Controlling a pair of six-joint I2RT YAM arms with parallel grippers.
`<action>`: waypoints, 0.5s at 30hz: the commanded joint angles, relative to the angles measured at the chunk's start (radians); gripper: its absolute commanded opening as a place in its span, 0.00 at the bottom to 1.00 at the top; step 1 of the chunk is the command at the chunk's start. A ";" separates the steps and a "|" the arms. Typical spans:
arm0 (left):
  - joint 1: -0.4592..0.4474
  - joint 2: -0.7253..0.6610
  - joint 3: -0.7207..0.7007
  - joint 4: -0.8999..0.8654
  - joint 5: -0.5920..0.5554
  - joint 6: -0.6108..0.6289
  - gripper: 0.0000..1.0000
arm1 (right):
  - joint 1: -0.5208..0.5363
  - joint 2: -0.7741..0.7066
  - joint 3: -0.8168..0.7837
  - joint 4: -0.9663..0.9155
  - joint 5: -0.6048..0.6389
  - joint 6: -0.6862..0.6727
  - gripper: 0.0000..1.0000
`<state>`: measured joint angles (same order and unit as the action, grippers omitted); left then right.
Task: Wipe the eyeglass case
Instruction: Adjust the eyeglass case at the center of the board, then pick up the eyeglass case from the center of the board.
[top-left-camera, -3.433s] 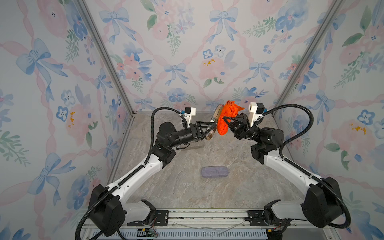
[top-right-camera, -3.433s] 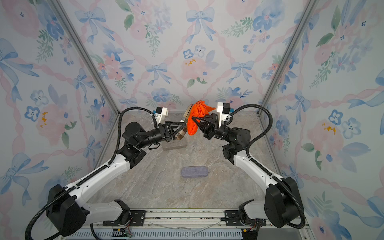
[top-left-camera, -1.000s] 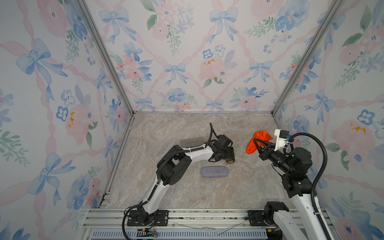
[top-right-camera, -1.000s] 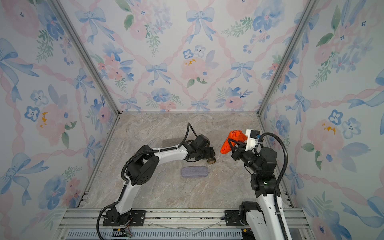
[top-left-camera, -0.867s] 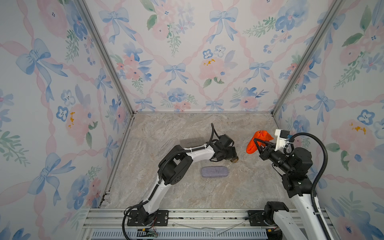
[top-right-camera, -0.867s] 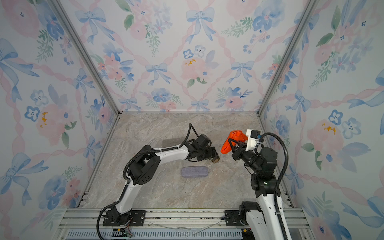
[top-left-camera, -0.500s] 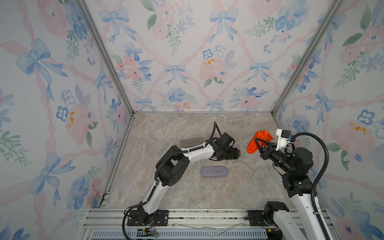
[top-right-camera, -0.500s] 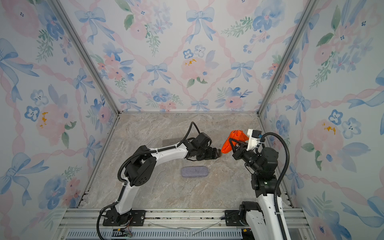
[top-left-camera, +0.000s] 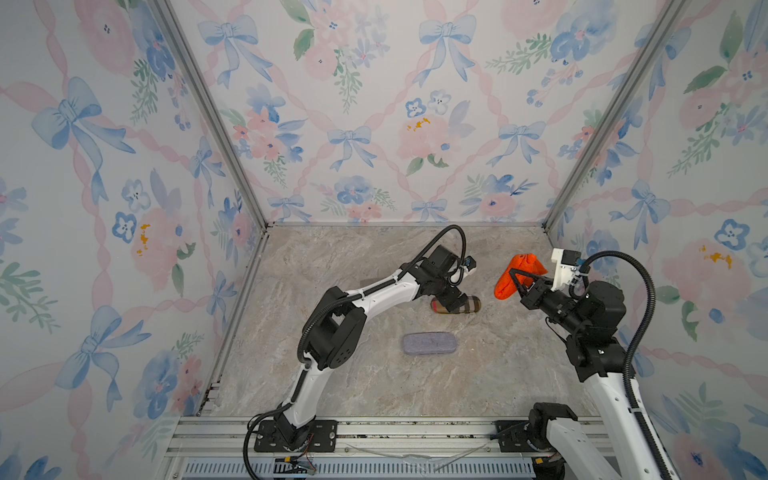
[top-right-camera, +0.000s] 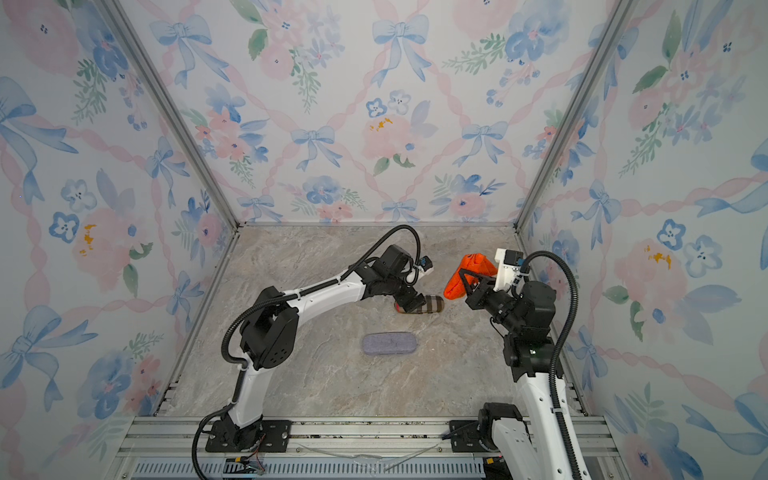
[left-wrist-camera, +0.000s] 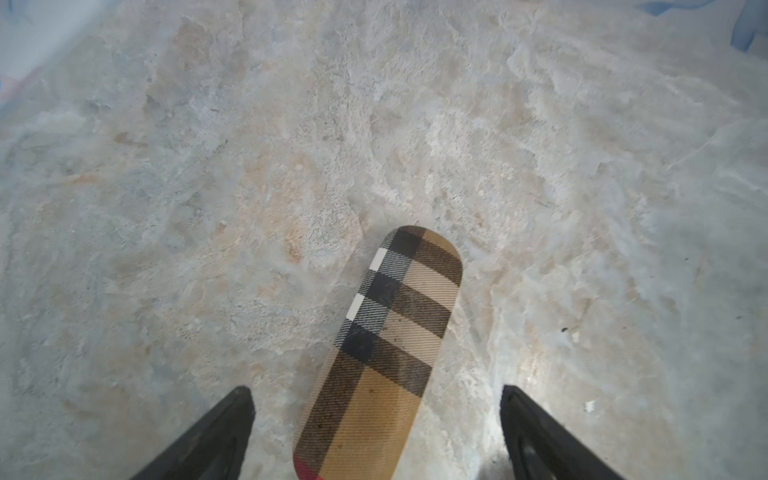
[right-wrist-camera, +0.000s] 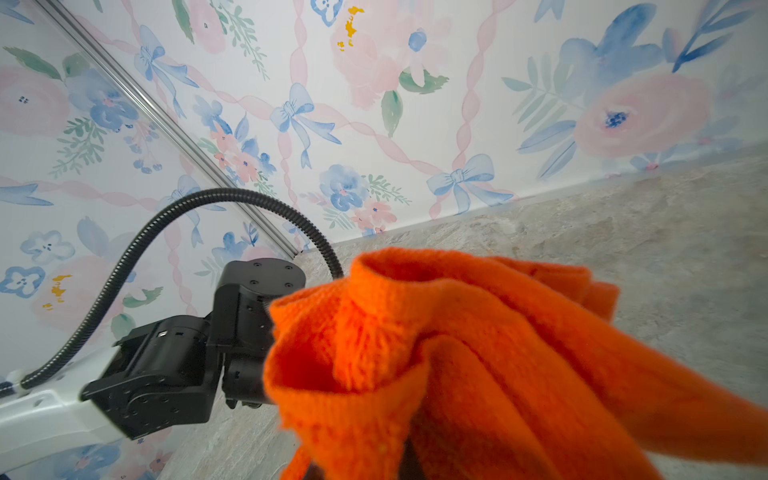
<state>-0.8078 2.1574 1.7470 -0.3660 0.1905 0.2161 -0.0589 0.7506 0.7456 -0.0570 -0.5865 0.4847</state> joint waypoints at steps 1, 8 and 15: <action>0.017 0.042 0.024 -0.031 0.077 0.245 0.91 | -0.012 0.011 0.085 -0.077 0.033 -0.052 0.00; 0.022 0.084 0.010 -0.033 0.115 0.332 0.88 | -0.012 0.050 0.128 -0.095 0.051 -0.060 0.00; 0.023 0.158 0.047 -0.032 0.104 0.368 0.85 | -0.013 0.071 0.133 -0.099 0.026 -0.076 0.00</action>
<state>-0.7830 2.2719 1.7687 -0.3908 0.2760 0.5461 -0.0647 0.8272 0.8436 -0.1486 -0.5449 0.4351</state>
